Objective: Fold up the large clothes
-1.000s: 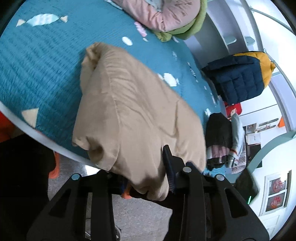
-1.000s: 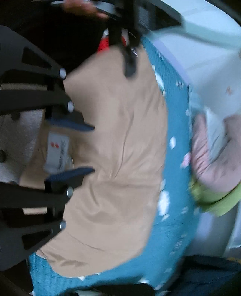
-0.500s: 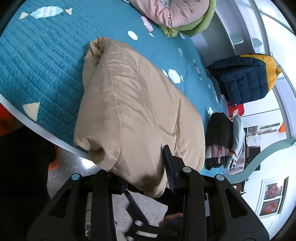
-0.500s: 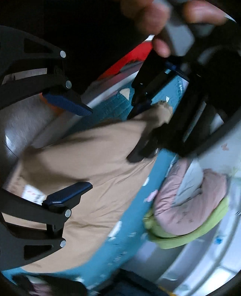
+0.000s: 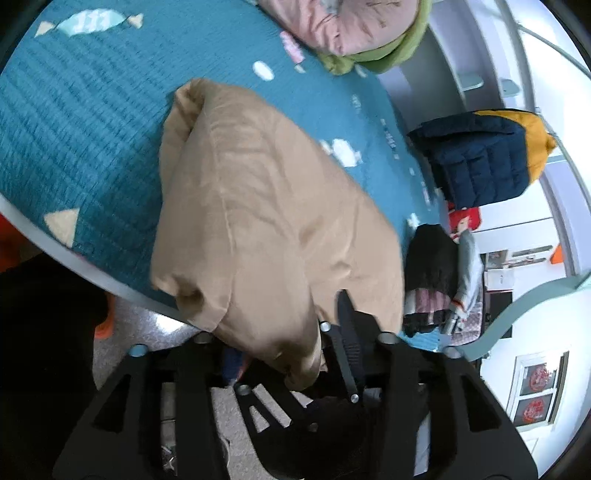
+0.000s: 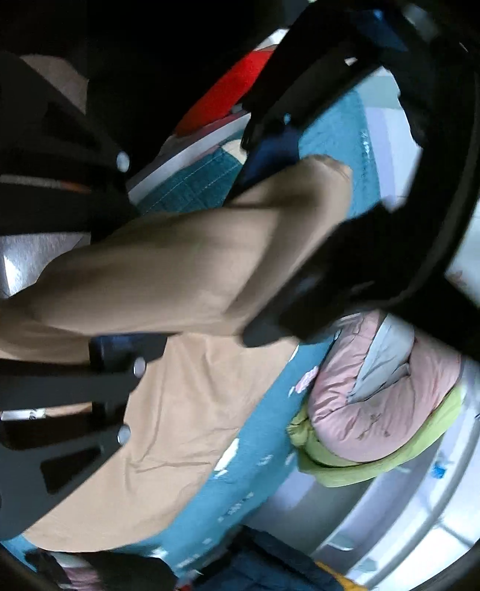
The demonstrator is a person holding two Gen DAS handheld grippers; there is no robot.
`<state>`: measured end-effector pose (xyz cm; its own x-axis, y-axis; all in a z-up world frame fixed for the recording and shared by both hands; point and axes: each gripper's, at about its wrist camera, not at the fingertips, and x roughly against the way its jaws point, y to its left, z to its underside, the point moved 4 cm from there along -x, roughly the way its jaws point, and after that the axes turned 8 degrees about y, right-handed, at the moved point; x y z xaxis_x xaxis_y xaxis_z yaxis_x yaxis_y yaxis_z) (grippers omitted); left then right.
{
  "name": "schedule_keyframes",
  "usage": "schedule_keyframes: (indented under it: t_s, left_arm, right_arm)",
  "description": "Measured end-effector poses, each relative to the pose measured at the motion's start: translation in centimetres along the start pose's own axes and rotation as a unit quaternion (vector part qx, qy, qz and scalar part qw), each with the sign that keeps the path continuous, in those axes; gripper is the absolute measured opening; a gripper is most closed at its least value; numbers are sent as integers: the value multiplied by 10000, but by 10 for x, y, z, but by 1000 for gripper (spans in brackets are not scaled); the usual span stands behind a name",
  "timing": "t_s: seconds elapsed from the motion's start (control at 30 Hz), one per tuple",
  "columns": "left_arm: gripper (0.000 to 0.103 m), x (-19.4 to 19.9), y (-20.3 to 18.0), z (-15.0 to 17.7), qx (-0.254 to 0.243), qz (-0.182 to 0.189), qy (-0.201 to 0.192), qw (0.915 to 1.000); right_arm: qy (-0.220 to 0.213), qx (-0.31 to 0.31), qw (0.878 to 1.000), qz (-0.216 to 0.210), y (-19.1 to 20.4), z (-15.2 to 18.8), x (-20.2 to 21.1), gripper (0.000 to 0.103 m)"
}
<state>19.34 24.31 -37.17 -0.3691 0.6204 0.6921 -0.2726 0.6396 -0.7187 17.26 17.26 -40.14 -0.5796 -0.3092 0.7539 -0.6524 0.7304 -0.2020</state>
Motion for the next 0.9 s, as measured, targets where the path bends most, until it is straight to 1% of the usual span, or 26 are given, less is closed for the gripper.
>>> schedule_keyframes:
  t_s: [0.03, 0.13, 0.17, 0.2, 0.23, 0.27, 0.3, 0.33, 0.37, 0.4, 0.47, 0.5, 0.53, 0.57, 0.6, 0.63, 0.67, 0.7, 0.73, 0.77, 0.8, 0.83, 0.87, 0.9]
  left_arm:
    - [76, 8, -5, -1, -76, 43, -139, 9999]
    - [83, 36, -18, -3, -269, 341, -584, 9973]
    - [83, 46, -19, -5, -259, 432, -800, 9955]
    - [83, 55, -18, -7, -191, 648, -986, 9928]
    - [83, 59, -14, -9, -85, 864, -1049, 9907]
    - [83, 59, -10, -11, 54, 981, -1073, 9894]
    - [82, 59, -5, -12, 245, 1022, -1108, 9883]
    - [82, 62, -5, -13, 238, 1213, -1189, 9852]
    - [82, 68, -11, -11, 148, 1457, -1318, 9804]
    - [82, 77, -19, -9, 42, 1786, -1511, 9722]
    - [82, 85, -33, -6, -187, 2181, -1585, 9628]
    - [82, 88, -41, -5, -335, 2278, -1577, 9603]
    - [82, 91, -47, -5, -462, 2506, -1577, 9541]
    - [82, 98, -56, -3, -674, 2859, -1583, 9427]
    - [88, 105, -64, -3, -838, 2966, -1620, 9374]
    - [90, 107, -69, -3, -905, 2926, -1574, 9388]
    - [90, 108, -73, -6, -999, 2817, -1562, 9414]
    - [91, 109, -74, -9, -1027, 2502, -1758, 9466]
    - [91, 108, -68, -13, -946, 2025, -1905, 9559]
    - [91, 102, -63, -18, -799, 1542, -1949, 9653]
    - [91, 93, -53, -24, -560, 840, -1922, 9761]
    - [91, 76, -41, -32, -337, 155, -1704, 9847]
    - [91, 58, -33, -37, -219, -141, -1372, 9902]
    - [90, 38, -27, -43, -126, -233, -1023, 9944]
  right_arm:
    - [15, -134, 9998, -110, -5, -2, 3, 16]
    - [-42, -660, 9969, -434, -26, -8, 16, 15]
    - [-72, -951, 9936, -607, -38, -10, 21, 15]
    - [-80, -1162, 9902, -765, -46, -12, 23, 15]
    - [-101, -1335, 9871, -883, -52, -14, 26, 15]
    - [-140, -1549, 9826, -1017, -61, -17, 30, 15]
    - [-158, -1707, 9787, -1132, -67, -19, 33, 15]
    - [-154, -1815, 9758, -1208, -70, -24, 35, 14]
    - [-154, -2043, 9696, -1338, -78, -25, 36, 14]
    - [-152, -2195, 9646, -1453, -80, -25, 39, 14]
    - [-149, -2462, 9557, -1604, -88, -27, 43, 14]
    - [-212, -2606, 9510, -1650, -95, -28, 47, 14]
    - [-233, -2736, 9457, -1741, -99, -28, 50, 14]
    - [-228, -2966, 9372, -1821, -107, -27, 51, 14]
    - [-226, -3122, 9322, -1817, -114, -24, 51, 14]
    - [-224, -3339, 9226, -1918, -122, -19, 52, 14]
    - [-207, -3598, 9097, -2064, -131, -14, 51, 14]
    - [-228, -3714, 9041, -2100, -136, -12, 53, 14]
    - [-276, -3838, 8980, -2133, -143, -8, 56, 14]
    - [-309, -3971, 8907, -2192, -148, -5, 59, 14]
    - [-323, -4060, 8863, -2207, -152, -2, 62, 14]
    - [-354, -4173, 8801, -2236, -156, 2, 66, 14]
    - [-382, -4280, 8735, -2287, -160, 5, 68, 14]
    - [-412, -4445, 8637, -2340, -166, 9, 71, 14]
